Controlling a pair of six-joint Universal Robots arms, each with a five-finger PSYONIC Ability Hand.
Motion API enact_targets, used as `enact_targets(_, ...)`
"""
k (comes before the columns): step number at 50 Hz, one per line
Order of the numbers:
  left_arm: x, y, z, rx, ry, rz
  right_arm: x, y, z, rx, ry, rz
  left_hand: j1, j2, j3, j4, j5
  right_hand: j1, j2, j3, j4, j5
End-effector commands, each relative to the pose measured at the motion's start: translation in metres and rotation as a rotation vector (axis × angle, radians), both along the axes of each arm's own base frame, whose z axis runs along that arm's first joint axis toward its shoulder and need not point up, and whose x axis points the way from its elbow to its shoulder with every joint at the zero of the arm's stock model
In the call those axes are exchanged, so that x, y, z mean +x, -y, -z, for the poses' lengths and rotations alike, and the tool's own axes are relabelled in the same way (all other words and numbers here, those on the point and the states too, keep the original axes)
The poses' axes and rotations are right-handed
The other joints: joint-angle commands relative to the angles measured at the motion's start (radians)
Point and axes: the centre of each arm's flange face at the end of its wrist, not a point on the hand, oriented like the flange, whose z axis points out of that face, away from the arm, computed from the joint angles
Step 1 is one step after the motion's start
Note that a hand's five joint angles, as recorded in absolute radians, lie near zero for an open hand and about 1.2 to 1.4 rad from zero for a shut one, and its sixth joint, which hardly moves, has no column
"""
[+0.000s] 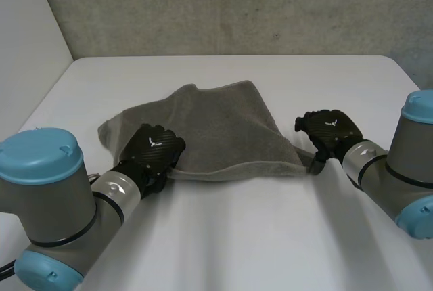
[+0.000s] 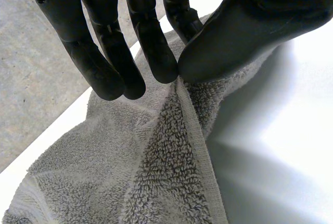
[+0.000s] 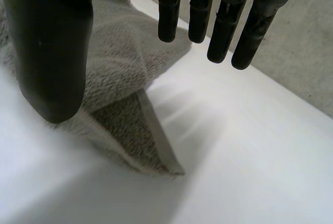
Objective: Fold the towel.
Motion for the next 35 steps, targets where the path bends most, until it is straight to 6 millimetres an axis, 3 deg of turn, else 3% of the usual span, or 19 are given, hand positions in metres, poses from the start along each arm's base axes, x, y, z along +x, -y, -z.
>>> enact_targets(1, 0.004, 0.007, -0.002, -0.005, -0.004, -0.022, 0.000, -0.003, 0.018, 0.069, 0.012, 0.009, -0.058, -0.128, -0.157, -0.128, -0.313, -0.046, -0.044, -0.039, -0.035, -0.001)
enact_targets(13, 0.007, 0.010, -0.001, -0.002, -0.004, -0.033, 0.002, -0.002, 0.020, 0.083, 0.024, 0.015, -0.058, -0.128, -0.157, -0.128, -0.313, -0.046, -0.044, -0.039, -0.035, -0.001)
enact_targets(23, 0.007, 0.010, 0.000, 0.003, -0.005, -0.033, 0.005, -0.002, 0.030, 0.104, 0.027, 0.002, -0.058, -0.128, -0.157, -0.128, -0.313, 0.139, 0.141, 0.146, 0.150, 0.184)
enact_targets(29, 0.006, 0.011, -0.001, -0.007, -0.029, -0.037, 0.008, 0.008, 0.044, 0.120, 0.021, 0.009, -0.058, -0.128, -0.157, -0.128, -0.313, 0.547, 0.549, 0.554, 0.558, 0.592)
enact_targets(31, 0.005, 0.012, -0.001, -0.019, -0.041, -0.038, 0.008, 0.012, 0.045, 0.114, 0.020, 0.017, -0.058, -0.128, -0.157, -0.128, -0.313, 0.981, 0.983, 0.988, 0.992, 1.026)
enact_targets(35, 0.005, 0.013, -0.001, -0.030, -0.048, -0.040, 0.005, 0.016, 0.041, 0.099, 0.040, 0.038, -0.058, -0.128, -0.157, -0.128, -0.313, 0.983, 0.985, 0.990, 0.994, 1.029)
